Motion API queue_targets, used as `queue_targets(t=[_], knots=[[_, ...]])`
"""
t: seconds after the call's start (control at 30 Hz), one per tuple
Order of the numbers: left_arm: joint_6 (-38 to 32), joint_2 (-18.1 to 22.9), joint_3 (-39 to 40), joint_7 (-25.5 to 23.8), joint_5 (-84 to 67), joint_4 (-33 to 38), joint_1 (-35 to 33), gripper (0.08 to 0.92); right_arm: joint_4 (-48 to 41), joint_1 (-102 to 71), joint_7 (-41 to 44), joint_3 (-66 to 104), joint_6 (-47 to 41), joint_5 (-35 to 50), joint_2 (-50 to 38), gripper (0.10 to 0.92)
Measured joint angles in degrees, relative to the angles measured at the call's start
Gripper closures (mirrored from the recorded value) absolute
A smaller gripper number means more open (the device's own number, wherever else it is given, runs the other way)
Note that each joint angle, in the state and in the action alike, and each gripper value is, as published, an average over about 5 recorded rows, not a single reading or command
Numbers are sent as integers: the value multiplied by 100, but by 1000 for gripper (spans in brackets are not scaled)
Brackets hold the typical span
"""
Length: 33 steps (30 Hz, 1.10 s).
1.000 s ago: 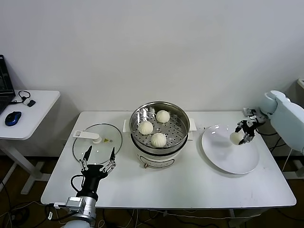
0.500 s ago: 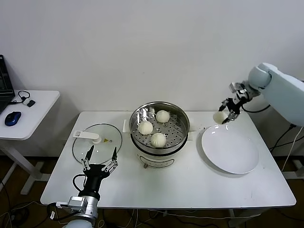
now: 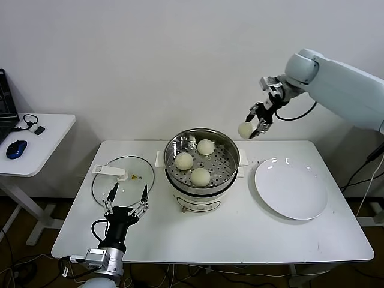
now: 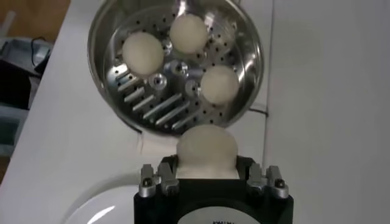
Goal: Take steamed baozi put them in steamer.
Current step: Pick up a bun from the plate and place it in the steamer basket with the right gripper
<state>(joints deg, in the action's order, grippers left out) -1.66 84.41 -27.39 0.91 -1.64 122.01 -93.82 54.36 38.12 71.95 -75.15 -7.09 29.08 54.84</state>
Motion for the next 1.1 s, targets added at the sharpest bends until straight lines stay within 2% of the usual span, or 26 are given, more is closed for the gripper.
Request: queue_targets(t=[0.27,0.63,1.1], knots=[[-17,-3,-2,-3,-4,4,-5,177,20,83,-133,-254,-263,355,469,389],[-20,-15,-66,-10,-31,-10,9,177,-109,-248,-214,-356,-408,438,1011,389],[-25,-15,-73,-12,-37,-59,3,177,-211,-717,-235,-384,-440,311,1192,382]])
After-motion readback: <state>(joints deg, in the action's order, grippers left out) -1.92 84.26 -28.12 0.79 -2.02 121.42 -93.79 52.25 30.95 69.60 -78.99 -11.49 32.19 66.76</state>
